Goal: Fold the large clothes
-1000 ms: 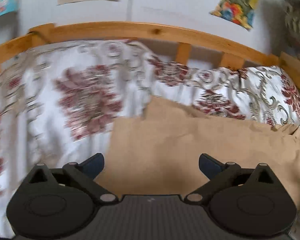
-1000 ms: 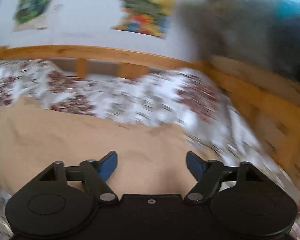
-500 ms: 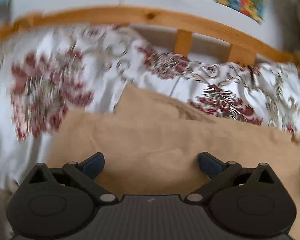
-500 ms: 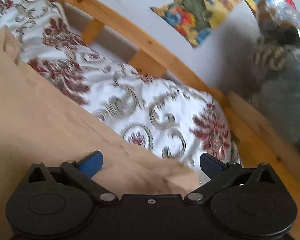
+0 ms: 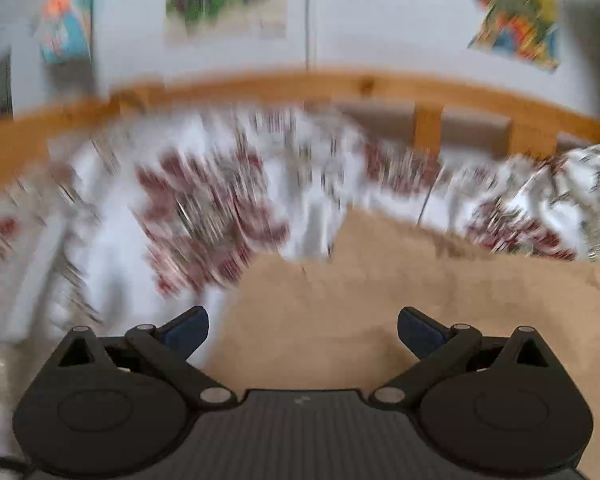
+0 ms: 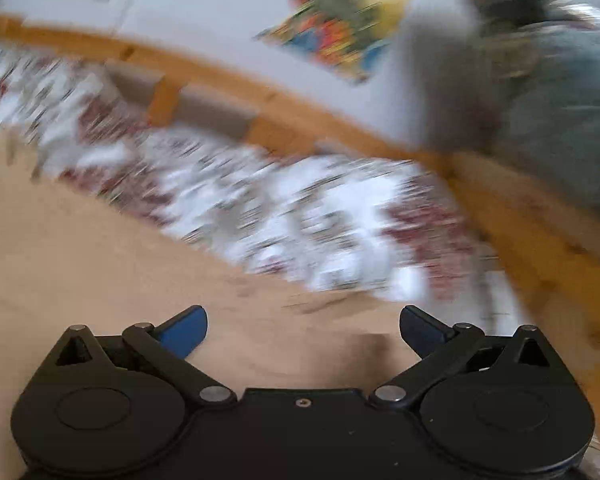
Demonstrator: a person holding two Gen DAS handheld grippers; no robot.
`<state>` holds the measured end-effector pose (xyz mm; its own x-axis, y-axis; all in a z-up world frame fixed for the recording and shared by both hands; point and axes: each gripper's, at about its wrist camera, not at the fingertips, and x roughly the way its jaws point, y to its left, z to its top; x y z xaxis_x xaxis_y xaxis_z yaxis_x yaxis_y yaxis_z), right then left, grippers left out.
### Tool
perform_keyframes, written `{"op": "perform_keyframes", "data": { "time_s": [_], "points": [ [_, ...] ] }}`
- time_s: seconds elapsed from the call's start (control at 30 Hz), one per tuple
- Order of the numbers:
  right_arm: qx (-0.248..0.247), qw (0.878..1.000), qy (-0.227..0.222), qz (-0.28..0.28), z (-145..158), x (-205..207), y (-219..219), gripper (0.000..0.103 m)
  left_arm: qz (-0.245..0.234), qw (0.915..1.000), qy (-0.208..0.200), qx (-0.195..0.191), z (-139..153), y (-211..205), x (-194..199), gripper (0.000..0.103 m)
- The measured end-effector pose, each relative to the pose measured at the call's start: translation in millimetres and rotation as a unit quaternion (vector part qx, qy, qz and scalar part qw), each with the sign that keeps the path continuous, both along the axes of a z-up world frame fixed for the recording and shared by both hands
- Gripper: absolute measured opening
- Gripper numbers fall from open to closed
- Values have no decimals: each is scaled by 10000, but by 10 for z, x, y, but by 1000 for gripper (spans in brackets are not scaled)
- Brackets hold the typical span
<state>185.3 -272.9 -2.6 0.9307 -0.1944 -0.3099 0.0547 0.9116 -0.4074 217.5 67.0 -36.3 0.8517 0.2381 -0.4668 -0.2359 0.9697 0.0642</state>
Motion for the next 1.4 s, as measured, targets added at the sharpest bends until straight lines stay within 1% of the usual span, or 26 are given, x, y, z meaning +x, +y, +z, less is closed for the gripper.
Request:
{"op": "perform_keyframes", "data": {
  "time_s": [0.03,0.07,0.13,0.23,0.3,0.33,0.37,0.4,0.43,0.47,0.57,0.67,0.9,1.4],
  "points": [
    [10,10000,9,-49,61,-105,-84,102,-120,9999,-116,9,48,3,-145,103],
    [18,9999,32,-95,99,-188,-153,102,-257,9996,-137,-31,81,6,-232,103],
    [-19,9997,63,-224,126,-341,-284,102,-452,9988,-17,-188,103,18,-351,103],
    [-175,9976,202,-643,-7,-436,-413,102,-505,9975,373,-340,51,4,-319,103],
    [-81,9935,401,-1058,-166,-429,-513,102,-311,9962,735,-338,-65,-22,-245,103],
    [-13,9916,539,-1176,-257,-413,-562,102,-192,9942,994,-350,-152,-13,-196,103],
    [8,9899,680,-1245,-356,-395,-605,102,-149,9927,1121,-420,-219,19,-197,103],
    [82,9898,737,-1218,-453,-380,-632,102,-148,9925,1091,-537,-279,59,-200,103],
    [122,9905,686,-1185,-521,-375,-638,102,-150,9932,964,-631,-319,94,-220,103],
    [72,9908,669,-1175,-550,-369,-624,102,-177,9942,848,-643,-360,111,-248,103],
    [-70,9915,630,-1139,-575,-359,-570,102,-209,9965,623,-508,-439,87,-315,103],
    [49,9918,609,-1126,-576,-371,-608,102,-184,9969,574,-501,-447,79,-317,103],
    [74,9918,610,-1120,-558,-353,-607,102,-182,9972,432,-579,-438,97,-363,103],
    [115,9916,657,-1108,-513,-390,-595,102,-163,9971,402,-632,-430,106,-403,103]
  ]
}}
